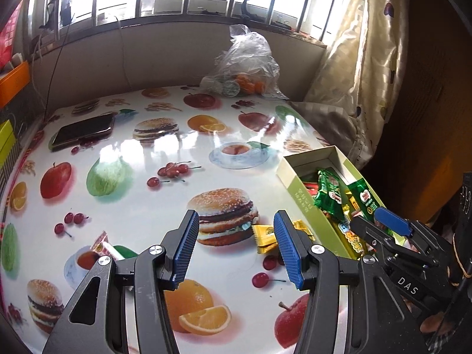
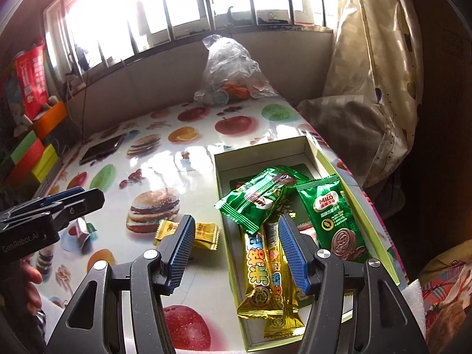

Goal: Organize snacks
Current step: 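Withdraw both grippers from the box toward the remaining wrapped candies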

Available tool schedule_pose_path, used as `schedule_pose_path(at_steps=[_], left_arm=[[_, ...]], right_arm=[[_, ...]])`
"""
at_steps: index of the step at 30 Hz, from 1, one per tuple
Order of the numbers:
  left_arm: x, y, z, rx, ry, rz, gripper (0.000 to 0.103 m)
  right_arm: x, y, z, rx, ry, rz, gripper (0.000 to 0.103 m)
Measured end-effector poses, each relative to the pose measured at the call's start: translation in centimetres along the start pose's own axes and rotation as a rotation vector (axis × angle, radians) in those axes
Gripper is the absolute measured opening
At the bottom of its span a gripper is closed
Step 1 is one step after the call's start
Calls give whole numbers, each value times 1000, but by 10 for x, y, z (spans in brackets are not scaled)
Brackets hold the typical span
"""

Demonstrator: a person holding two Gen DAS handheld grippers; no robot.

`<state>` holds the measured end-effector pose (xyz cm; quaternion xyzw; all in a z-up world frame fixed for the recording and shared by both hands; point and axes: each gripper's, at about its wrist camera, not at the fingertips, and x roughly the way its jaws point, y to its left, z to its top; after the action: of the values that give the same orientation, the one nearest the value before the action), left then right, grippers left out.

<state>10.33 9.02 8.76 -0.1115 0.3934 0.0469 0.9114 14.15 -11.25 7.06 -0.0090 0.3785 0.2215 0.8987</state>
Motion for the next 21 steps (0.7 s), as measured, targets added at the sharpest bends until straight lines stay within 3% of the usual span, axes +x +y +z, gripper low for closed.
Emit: schedule_pose_path(at_steps=[7,21], left_arm=[[-1,42,-11,-78,11,74,54],[2,97,-30,-168,52,151,54]], right_arm=[[18,22,-2,-66,55,51,58],[60,72,0,-375,158,81,59]])
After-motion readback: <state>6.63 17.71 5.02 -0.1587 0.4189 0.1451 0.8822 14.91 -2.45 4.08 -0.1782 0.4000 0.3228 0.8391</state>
